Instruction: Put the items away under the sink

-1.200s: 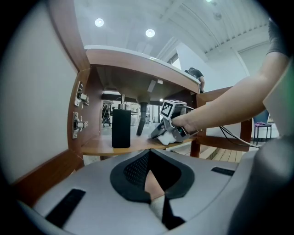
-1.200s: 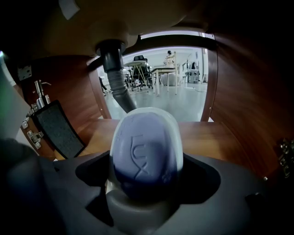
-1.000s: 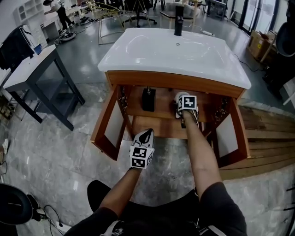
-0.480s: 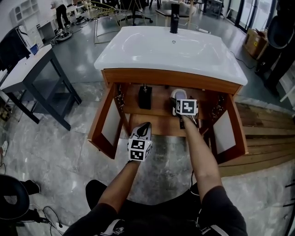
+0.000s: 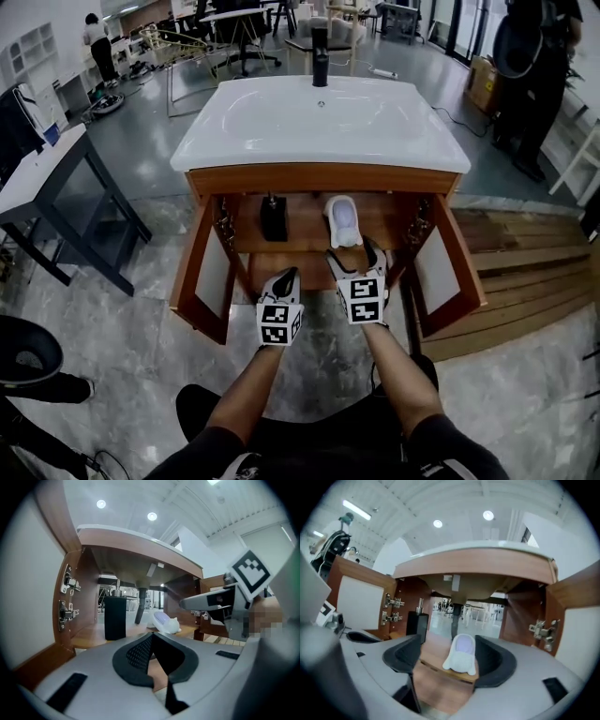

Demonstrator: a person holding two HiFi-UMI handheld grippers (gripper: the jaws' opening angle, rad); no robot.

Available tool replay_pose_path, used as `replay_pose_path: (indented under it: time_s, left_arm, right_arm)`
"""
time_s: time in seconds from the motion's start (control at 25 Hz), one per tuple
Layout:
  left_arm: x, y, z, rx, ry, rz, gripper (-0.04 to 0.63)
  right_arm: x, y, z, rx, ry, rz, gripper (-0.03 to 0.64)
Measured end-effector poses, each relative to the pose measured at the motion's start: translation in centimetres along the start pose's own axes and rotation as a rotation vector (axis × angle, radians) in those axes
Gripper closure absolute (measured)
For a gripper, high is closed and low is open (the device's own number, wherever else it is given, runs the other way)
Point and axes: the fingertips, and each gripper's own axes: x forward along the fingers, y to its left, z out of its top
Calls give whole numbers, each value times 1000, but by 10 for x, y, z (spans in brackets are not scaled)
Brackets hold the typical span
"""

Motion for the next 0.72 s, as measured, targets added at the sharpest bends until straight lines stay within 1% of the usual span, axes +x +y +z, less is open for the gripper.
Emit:
replay_pose_path:
  time_s: [0.08, 0.12, 0.24, 0.28, 0.32, 0.4, 0.48, 0.64, 0.72]
  left_arm:
    - [-2, -2, -1, -8, 4, -1, 588]
    - [-2, -3, -2, -11, 3, -3, 588]
    - [-4, -4, 3, -7, -12, -12, 588]
    - [-7, -5, 7, -10, -23, -17, 588]
    - [-10, -5, 13, -13, -33, -21, 588]
    - [-18, -6, 33, -16, -51, -34, 589]
    - [-33, -7, 62, -29, -68, -49, 588]
    - [-62, -17, 127, -82, -91, -52, 588]
    - [-72, -23, 165, -85, -88, -51, 588]
  right_arm:
    - [-22, 5, 0, -47, -46, -53, 387]
    - [-30, 7, -3, -57, -54, -73, 467]
    - [-39, 12, -20, -18, -23, -86, 570]
    - [-40, 14, -25, -2, -4, -82, 589]
    - [-41, 16, -27, 10, 13, -74, 593]
    - [-44, 20, -17, 30, 25, -51, 594]
    - [-51, 23, 11, 43, 14, -26, 594]
    - [-71, 22, 79, 39, -7, 13, 594]
    - [-83, 15, 115, 82, -1, 12, 594]
